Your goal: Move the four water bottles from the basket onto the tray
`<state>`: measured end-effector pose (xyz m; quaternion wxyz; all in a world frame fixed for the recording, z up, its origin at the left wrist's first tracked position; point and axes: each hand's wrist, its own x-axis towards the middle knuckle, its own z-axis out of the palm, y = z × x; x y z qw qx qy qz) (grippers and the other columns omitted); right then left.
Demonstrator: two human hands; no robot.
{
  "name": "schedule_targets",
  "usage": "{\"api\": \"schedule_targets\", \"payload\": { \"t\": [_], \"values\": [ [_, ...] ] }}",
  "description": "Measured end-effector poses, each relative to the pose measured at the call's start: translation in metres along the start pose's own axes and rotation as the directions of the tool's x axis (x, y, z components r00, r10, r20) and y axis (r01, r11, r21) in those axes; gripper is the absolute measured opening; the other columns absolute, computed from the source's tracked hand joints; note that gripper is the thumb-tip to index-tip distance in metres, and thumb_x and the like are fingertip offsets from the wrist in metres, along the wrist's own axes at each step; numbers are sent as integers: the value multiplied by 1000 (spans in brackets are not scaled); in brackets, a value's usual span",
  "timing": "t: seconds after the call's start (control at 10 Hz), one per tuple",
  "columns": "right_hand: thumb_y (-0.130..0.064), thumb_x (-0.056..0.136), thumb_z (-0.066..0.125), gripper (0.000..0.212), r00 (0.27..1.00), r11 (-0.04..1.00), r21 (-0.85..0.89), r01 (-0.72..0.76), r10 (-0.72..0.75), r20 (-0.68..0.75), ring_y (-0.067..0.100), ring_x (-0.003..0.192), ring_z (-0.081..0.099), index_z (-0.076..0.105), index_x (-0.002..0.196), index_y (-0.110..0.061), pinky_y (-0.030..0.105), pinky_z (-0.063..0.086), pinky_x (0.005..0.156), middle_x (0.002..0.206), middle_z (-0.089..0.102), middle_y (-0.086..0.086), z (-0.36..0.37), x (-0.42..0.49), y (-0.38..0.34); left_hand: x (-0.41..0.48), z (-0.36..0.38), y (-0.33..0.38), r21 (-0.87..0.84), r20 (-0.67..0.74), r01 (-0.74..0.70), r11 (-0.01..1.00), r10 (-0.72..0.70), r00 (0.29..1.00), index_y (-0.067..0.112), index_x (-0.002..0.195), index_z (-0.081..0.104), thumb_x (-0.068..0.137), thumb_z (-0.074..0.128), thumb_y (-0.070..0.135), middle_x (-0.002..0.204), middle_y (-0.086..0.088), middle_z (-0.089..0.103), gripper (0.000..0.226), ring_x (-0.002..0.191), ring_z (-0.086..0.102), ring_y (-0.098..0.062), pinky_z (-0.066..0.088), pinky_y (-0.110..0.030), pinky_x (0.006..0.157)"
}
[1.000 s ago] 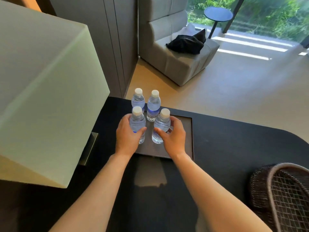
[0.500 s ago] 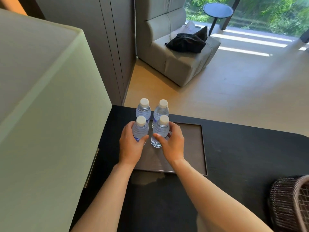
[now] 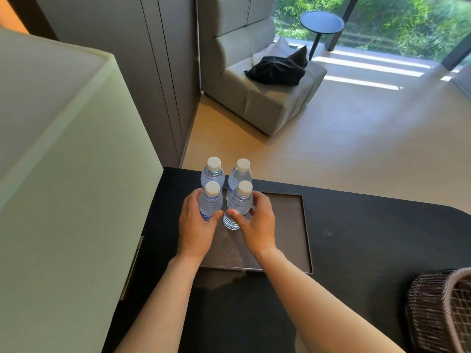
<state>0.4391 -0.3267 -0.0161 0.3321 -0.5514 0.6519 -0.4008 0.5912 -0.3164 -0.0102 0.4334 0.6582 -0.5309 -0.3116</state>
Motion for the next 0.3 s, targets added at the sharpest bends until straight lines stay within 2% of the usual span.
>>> {"api": "schedule_targets", "payload": {
  "t": [0.1,0.2,0.3],
  "values": [
    [-34,79,88,67,1000,1000,-4,-9,9,13,8,116,59,52,134,-24,13,47,94,129,60,-4,-2,-2,0,-2,0,-4,-2,-2,-8,1000,8,1000,24,144,46,80,84,24,141,3,56,74,131,54,-12,45,-23,100],
    [-34,78,89,73,999,1000,-10,-17,17,42,7,122,58,49,139,-25,24,50,103,135,60,-6,-5,-3,-2,-5,0,0,21,1,23,1000,-24,1000,24,148,42,79,85,26,146,0,52,81,136,50,-17,47,-35,106],
    [-34,78,89,80,998,999,1,-37,37,45,8,129,54,46,145,-24,31,48,110,142,57,-6,-9,-15,3,-13,-2,1,66,-16,114,991,-113,993,21,155,32,80,84,26,155,-6,43,91,145,41,-23,41,-41,111]
  ]
}}
